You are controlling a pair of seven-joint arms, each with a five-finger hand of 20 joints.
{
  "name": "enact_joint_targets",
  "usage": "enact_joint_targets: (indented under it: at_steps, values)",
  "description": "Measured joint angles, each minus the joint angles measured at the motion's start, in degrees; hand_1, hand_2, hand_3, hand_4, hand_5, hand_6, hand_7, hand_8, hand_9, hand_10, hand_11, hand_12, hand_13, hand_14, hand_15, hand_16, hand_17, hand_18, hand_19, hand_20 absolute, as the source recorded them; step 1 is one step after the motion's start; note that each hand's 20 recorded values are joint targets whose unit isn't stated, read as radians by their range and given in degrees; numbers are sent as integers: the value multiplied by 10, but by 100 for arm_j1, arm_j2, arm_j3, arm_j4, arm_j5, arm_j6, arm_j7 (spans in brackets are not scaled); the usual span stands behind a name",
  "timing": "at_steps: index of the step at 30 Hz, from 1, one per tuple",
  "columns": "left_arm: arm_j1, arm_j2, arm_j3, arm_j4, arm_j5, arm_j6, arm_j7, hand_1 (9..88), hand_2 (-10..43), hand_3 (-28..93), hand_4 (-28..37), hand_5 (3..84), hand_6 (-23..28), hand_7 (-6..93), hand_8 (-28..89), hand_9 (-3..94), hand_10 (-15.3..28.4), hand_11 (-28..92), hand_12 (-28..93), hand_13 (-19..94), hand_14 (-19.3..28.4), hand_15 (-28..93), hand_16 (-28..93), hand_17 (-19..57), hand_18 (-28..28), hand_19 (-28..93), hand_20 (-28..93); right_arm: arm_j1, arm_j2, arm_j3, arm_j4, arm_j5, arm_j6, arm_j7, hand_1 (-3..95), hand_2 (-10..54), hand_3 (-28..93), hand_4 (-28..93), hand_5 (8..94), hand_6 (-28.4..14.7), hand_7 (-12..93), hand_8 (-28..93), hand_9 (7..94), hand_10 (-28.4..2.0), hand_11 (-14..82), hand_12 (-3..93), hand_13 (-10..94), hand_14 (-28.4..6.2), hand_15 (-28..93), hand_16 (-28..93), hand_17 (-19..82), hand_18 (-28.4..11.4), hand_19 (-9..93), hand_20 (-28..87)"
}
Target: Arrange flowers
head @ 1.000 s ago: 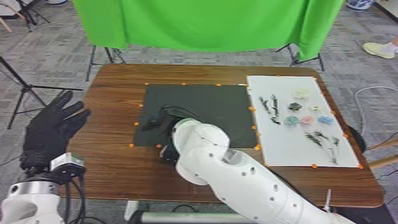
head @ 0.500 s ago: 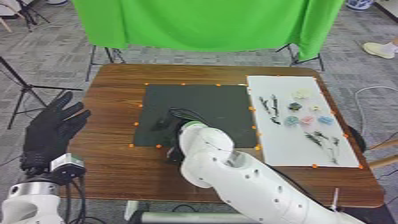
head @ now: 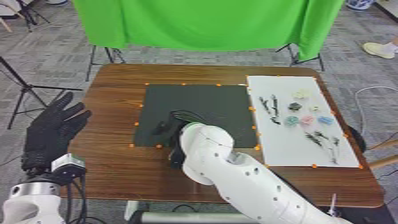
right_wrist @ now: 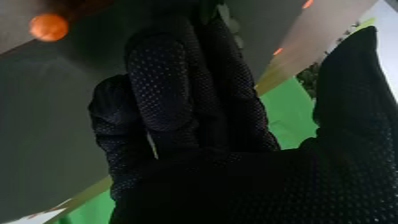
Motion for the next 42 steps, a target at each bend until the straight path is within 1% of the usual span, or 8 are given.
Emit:
enact_joint_targets:
  at_steps: [10, 13, 16, 19, 23, 26, 32, 42]
  values:
    - [-25, 0, 24, 6, 0, -1, 0, 238, 46, 816, -212, 369, 93, 139, -99, 343, 193, 249, 96, 247, 260, 468, -82, -111, 231, 540, -6, 0, -116, -64, 33, 0, 29, -104, 171, 29, 819, -236, 648, -85, 221, -127, 683, -244, 163, 120, 711, -170, 751, 125, 390, -284, 932, 571]
    - [-19, -7, 12, 5, 0, -3, -19, 238, 46, 816, -212, 369, 94, 139, -99, 343, 193, 248, 96, 247, 260, 468, -82, -111, 231, 541, -6, 158, 27, -473, -5, -241, 371, -11, 173, 16, 815, -227, 660, -88, 231, -125, 700, -246, 183, 129, 714, -168, 771, 132, 404, -284, 932, 599]
    - [32, -42, -69, -18, 0, -3, -31, 238, 46, 816, -212, 369, 94, 137, -99, 343, 193, 248, 96, 247, 260, 467, -82, -111, 231, 541, -6, 443, 332, -1104, -169, -801, 941, 186, 175, 10, 815, -222, 656, -99, 252, -123, 713, -245, 224, 143, 720, -166, 796, 140, 416, -284, 932, 619]
    - [192, -65, -201, -89, -7, 19, 7, 238, 46, 817, -212, 369, 93, 137, -99, 344, 194, 248, 96, 247, 260, 468, -82, -111, 231, 541, -6, 570, 655, -1222, -481, -1178, 1043, 235, 178, 7, 814, -220, 633, -106, 254, -129, 707, -244, 262, 153, 723, -165, 814, 146, 424, -284, 932, 631]
    - [527, -66, -315, -202, -51, 80, 141, 238, 46, 816, -212, 369, 94, 137, -98, 343, 193, 248, 96, 247, 260, 468, -82, -111, 231, 541, -5, 500, 1032, -640, -1046, -1083, 501, 97, 182, 6, 809, -220, 609, -117, 236, -129, 704, -240, 336, 166, 737, -151, 839, 152, 452, -284, 932, 636]
    - [710, -64, -330, -227, -79, 129, 231, 238, 46, 815, -213, 369, 94, 137, -98, 343, 193, 248, 96, 247, 260, 468, -82, -111, 231, 542, -6, 242, 1235, 164, -1525, -798, 114, 11, 185, 5, 806, -220, 606, -120, 231, -127, 702, -240, 347, 165, 738, -150, 839, 153, 457, -284, 932, 631]
    - [834, -49, -339, -261, -81, 212, 324, 238, 47, 815, -213, 369, 94, 136, -98, 342, 193, 248, 96, 247, 260, 468, -82, -111, 231, 541, -6, -469, 1975, 1155, -2326, -485, 246, 104, 212, 0, 798, -221, 607, -121, 229, -123, 689, -239, 366, 166, 727, -152, 836, 152, 450, -284, 932, 618]
    - [928, -18, -344, -299, -81, 261, 422, 238, 46, 815, -213, 368, 94, 137, -98, 342, 193, 249, 96, 247, 260, 468, -82, -111, 230, 541, -6, -1804, 3335, 2225, -2408, -543, 545, 399, 223, -7, 801, -224, 615, -121, 232, -123, 681, -235, 383, 164, 723, -154, 836, 146, 442, -284, 932, 613]
